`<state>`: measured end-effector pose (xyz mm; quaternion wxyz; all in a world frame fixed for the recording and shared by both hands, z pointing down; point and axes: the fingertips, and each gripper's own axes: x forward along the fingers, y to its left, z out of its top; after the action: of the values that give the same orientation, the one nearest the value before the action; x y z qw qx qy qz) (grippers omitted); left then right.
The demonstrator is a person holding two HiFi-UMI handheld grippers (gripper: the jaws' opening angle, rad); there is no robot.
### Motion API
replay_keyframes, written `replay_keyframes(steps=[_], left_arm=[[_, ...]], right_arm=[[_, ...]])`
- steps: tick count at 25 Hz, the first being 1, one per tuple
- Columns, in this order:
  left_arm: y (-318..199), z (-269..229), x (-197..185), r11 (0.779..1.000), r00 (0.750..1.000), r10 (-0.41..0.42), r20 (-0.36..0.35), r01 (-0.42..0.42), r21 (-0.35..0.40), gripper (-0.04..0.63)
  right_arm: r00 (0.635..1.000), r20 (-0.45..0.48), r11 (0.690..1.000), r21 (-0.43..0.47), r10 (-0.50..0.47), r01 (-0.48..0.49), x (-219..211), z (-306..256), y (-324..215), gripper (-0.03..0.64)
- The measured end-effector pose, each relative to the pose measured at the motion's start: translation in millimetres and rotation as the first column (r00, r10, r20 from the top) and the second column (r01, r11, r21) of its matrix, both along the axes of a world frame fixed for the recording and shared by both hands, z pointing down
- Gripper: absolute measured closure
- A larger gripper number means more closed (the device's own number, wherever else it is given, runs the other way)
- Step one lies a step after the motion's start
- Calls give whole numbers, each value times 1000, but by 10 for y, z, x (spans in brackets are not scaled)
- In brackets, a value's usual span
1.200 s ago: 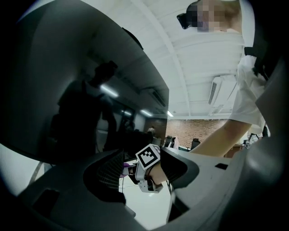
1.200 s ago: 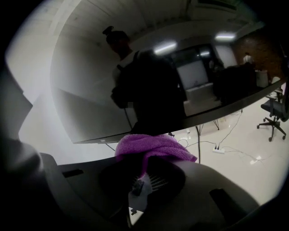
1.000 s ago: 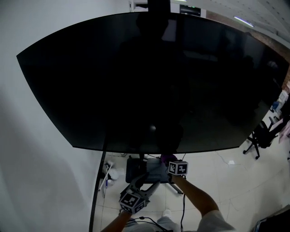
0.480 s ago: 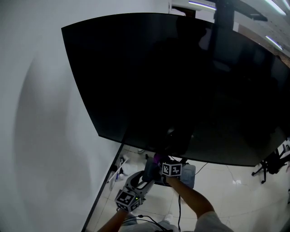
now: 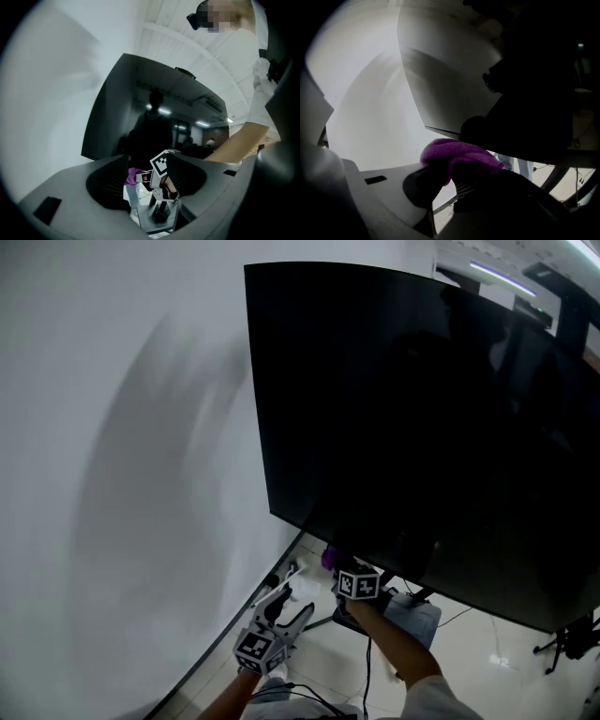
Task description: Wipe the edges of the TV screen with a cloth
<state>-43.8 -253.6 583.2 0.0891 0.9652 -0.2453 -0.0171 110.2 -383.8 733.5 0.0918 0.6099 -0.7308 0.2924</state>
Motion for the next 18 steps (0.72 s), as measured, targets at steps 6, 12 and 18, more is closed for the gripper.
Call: replay_keyframes(steps=[6, 12, 18], left_arm=[[-312, 96, -544, 994, 994, -108, 0, 108, -27, 364], [-521, 180, -848, 986, 987, -159, 7, 160, -41, 364], [-694, 238, -1160, 974, 975, -222, 5, 222, -53, 364]], right_arm=[[999, 1, 999, -3, -48, 48, -491, 0, -558, 572], [995, 1, 995, 14, -101, 101, -977, -17, -1012, 572], [988, 9, 988, 29, -151, 151, -1423, -80, -1435, 572]])
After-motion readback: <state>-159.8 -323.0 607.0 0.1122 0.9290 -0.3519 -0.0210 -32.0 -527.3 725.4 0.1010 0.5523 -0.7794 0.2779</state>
